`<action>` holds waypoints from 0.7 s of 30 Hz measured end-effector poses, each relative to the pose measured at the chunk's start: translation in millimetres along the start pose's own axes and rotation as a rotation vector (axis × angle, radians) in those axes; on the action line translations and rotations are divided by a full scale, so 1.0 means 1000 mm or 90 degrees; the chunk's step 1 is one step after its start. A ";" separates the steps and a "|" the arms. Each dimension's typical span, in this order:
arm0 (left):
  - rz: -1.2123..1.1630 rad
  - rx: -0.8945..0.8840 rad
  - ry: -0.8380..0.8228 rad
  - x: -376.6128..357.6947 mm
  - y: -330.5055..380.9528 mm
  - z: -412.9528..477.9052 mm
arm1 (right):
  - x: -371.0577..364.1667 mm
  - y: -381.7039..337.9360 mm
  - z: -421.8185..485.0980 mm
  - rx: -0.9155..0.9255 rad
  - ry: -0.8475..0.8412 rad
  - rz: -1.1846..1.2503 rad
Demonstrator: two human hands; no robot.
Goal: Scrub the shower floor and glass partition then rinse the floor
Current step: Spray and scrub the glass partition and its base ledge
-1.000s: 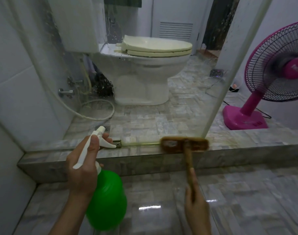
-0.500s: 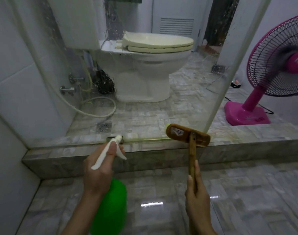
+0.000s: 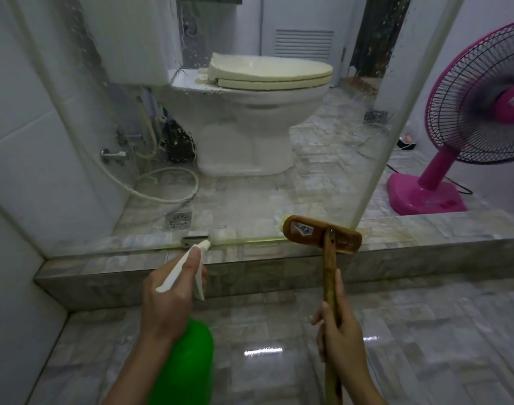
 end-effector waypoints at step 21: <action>-0.064 -0.016 0.067 0.025 0.014 -0.006 | -0.035 -0.015 -0.016 0.077 0.062 -0.215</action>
Point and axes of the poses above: each hand's wrist, its own z-axis towards the middle knuckle, its own x-axis out of the back of the hand, y = z × x, the point moved 4 cm from there along z, towards the middle knuckle, and after that the axes turned 1 degree about x, right-handed, at the moved point
